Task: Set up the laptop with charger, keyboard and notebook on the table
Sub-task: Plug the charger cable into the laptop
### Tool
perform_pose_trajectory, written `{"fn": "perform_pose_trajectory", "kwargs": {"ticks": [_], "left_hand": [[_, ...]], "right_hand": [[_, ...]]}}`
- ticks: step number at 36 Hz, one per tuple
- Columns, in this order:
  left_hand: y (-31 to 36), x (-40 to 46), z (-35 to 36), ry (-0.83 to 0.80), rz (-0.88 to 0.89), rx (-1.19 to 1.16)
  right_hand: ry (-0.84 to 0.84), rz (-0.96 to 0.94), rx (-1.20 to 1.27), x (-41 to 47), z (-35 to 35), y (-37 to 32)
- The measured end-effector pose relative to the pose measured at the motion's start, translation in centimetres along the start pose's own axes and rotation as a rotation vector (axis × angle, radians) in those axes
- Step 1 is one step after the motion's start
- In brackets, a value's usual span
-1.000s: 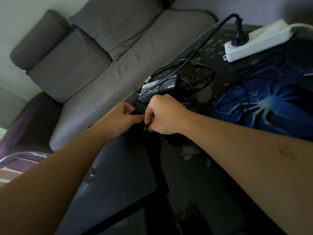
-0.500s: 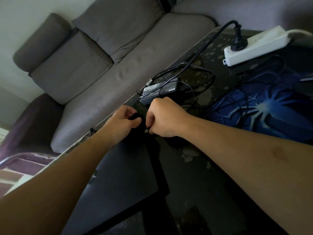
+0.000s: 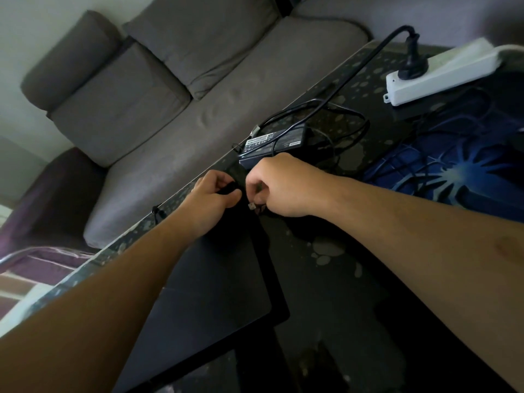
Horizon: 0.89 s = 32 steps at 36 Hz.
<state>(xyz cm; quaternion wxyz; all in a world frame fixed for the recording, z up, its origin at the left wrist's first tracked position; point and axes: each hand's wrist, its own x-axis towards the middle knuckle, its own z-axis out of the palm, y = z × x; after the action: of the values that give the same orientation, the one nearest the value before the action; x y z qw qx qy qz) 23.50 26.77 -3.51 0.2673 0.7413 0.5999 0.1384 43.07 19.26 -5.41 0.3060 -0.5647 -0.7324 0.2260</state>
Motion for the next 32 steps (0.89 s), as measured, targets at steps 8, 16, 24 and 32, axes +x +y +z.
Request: {"fn": "perform_pose_trajectory", "kwargs": {"ticks": [8, 16, 24, 32], "left_hand": [[-0.2, 0.4, 0.2, -0.020, -0.004, 0.016], [-0.2, 0.5, 0.3, -0.015, -0.002, 0.011], [-0.2, 0.3, 0.3, -0.003, -0.008, 0.020], [0.4, 0.0, 0.4, 0.014, -0.010, 0.072]], "right_hand": [[0.029, -0.066, -0.243, -0.6, 0.2, -0.7], [0.111, 0.068, -0.033, -0.1, 0.9, -0.8], [0.086, 0.079, 0.054, -0.1, 1.5, -0.4], [0.173, 0.065, 0.030, -0.1, 2.7, -1.6]]}}
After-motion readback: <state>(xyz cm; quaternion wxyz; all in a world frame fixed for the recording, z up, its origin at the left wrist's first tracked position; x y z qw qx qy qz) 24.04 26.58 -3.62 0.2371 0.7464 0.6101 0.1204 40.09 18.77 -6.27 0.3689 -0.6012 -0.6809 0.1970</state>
